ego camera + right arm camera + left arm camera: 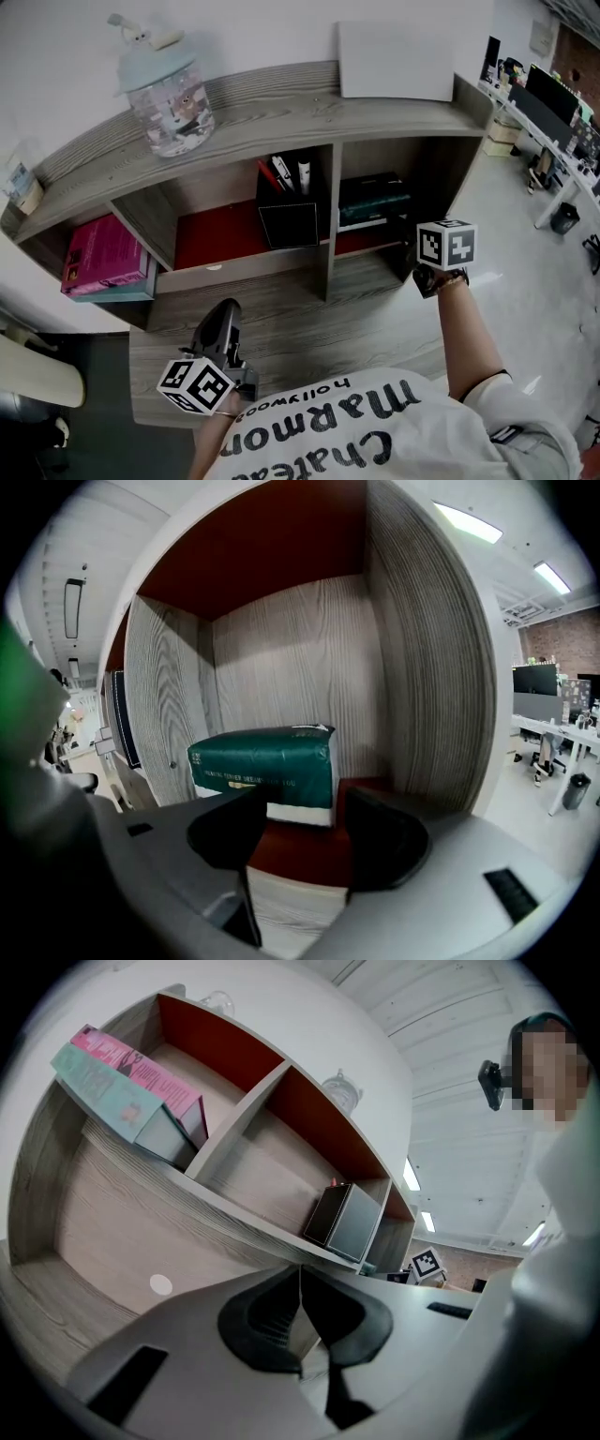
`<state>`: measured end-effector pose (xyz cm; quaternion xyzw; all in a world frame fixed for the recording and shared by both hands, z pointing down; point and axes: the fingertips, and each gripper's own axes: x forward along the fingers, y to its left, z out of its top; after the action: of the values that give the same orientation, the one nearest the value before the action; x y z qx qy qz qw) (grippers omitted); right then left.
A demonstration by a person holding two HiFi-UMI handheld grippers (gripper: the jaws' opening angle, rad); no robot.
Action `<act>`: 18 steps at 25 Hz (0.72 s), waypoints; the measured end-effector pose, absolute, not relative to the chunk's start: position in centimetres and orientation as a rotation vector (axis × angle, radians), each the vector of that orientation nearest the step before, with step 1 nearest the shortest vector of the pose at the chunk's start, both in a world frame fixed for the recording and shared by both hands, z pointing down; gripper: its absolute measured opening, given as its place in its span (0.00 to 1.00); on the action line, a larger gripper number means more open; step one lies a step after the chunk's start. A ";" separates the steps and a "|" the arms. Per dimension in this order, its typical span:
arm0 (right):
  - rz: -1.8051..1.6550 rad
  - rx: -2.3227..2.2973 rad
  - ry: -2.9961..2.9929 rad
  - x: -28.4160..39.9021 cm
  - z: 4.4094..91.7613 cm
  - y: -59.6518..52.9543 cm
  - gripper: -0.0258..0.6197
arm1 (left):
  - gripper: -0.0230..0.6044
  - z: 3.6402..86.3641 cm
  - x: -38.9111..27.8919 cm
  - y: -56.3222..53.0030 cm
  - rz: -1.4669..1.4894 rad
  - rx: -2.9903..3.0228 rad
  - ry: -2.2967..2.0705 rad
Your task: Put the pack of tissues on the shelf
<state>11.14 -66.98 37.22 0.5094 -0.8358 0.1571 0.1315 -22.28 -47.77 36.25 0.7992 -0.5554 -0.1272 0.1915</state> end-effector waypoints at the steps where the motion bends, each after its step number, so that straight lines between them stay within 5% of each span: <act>1: 0.456 1.488 -2.431 11.2 37.2 -66.8 0.41 | 0.07 36.1 -22.0 -47.7 -0.354 2.252 -1.555; 5: 0.487 1.533 -2.454 11.5 37.0 -66.0 0.32 | 0.07 35.8 -21.4 -47.6 -0.340 2.266 -1.555; 18: 0.575 1.576 -2.529 12.9 37.4 -61.6 0.24 | 0.07 34.5 -17.7 -47.4 -0.340 2.312 -1.537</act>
<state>12.85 -61.62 37.40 0.5186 -0.8321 0.1891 0.0535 -17.71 -47.44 34.51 0.8143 -0.5414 -0.1199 0.1714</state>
